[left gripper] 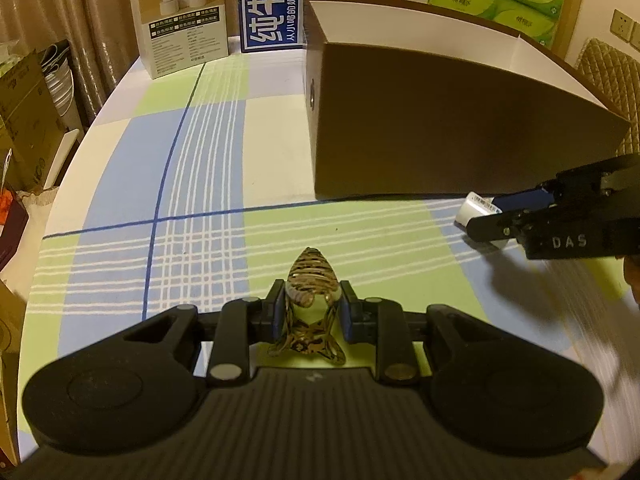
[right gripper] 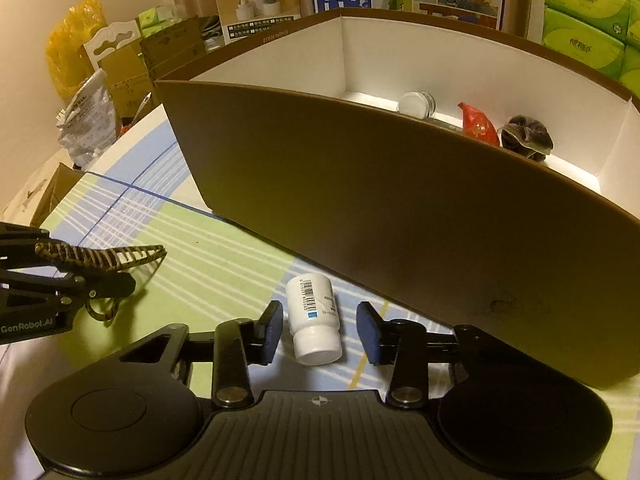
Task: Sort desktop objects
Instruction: 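Grasp the white pill bottle with right tool while left tool holds the clip, then carry the wire clip and pill bottle with both tools into the brown box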
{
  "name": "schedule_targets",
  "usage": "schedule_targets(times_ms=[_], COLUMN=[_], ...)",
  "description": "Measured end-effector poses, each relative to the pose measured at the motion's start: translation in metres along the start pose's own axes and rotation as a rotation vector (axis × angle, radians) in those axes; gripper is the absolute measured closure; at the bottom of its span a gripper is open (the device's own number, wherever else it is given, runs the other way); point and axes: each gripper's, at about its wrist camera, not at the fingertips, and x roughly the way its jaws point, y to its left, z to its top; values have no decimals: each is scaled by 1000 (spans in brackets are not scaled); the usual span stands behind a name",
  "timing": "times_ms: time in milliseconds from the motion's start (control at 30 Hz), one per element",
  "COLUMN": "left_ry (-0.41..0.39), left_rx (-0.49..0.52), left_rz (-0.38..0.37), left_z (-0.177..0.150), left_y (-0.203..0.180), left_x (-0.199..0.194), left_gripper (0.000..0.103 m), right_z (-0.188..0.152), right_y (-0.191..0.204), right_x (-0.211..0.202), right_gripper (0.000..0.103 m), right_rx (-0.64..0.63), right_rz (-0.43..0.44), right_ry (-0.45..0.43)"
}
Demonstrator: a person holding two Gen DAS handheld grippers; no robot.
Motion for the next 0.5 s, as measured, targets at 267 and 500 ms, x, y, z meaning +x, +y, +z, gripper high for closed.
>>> schedule_targets(times_ms=[267, 500], left_ry=[7, 5], left_rx=[9, 25], left_rz=[-16, -33], left_z=[6, 4], left_y=[-8, -17], left_x=[7, 3], left_gripper=[81, 81], right_z=[-1, -3], right_y=[2, 0], right_x=[-2, -18], right_gripper=[79, 79], right_rx=[-11, 11], right_rz=[-25, -37], right_ry=[19, 14])
